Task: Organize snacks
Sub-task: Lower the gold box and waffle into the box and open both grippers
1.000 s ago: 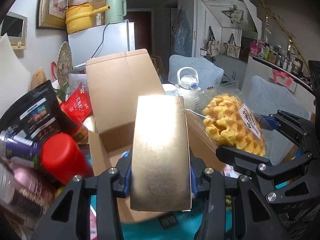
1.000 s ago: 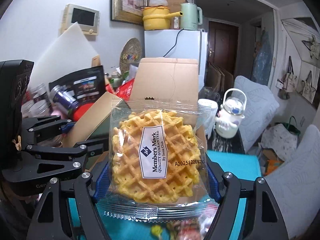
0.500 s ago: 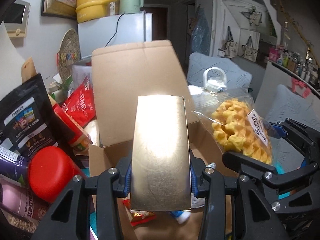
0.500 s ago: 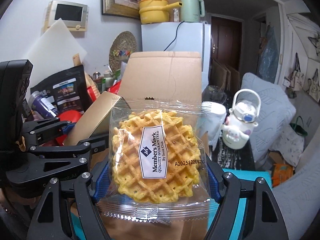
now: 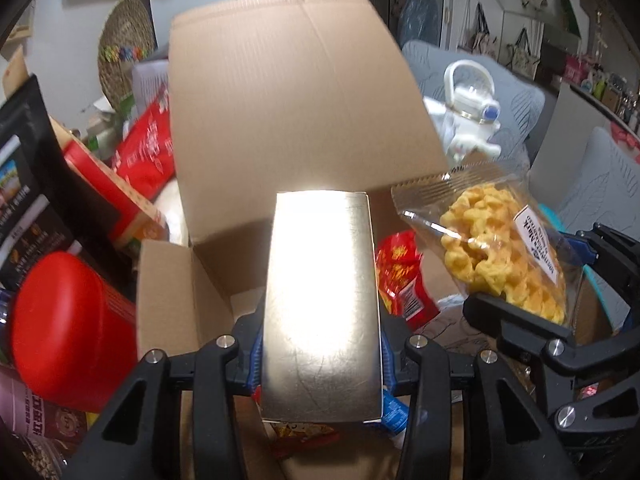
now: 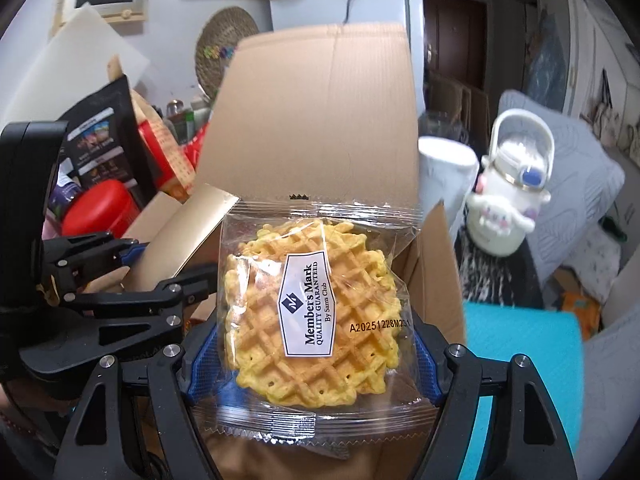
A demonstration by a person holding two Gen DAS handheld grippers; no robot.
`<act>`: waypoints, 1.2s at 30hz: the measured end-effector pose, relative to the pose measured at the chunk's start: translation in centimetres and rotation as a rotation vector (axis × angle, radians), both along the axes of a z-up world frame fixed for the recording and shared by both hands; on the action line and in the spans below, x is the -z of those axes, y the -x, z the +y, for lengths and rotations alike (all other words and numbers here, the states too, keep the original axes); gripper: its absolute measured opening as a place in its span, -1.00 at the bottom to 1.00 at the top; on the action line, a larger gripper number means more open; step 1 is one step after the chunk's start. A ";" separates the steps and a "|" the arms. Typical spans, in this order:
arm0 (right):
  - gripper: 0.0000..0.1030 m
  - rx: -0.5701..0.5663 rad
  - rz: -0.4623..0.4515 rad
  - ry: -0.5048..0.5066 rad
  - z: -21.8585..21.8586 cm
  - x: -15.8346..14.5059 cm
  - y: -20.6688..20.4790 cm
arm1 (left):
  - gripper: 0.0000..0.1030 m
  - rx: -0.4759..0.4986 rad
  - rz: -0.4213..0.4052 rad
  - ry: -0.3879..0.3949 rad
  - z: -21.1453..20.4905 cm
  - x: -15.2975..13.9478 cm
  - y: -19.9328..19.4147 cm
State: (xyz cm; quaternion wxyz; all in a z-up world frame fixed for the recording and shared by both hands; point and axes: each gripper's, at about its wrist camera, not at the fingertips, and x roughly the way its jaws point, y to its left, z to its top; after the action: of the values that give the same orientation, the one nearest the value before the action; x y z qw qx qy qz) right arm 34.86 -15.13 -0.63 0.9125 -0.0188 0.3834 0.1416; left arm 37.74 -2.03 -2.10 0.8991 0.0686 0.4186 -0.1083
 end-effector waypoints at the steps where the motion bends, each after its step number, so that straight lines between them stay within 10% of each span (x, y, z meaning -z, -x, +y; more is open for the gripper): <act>1: 0.51 0.005 0.005 0.008 0.1 0.2 -0.1 | -0.16 -0.004 0.007 -0.012 -0.1 0.3 0.0; 36: 0.68 0.044 0.058 0.019 -0.3 0.6 -0.1 | 0.07 -0.076 0.109 -0.146 -0.7 2.7 -1.2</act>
State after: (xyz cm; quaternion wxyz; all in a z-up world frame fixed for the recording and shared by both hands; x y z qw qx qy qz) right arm 35.00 -15.46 -1.25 0.9036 -0.0150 0.4115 0.1183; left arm 38.91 -2.71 -4.81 0.8710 0.1121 0.4760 -0.0469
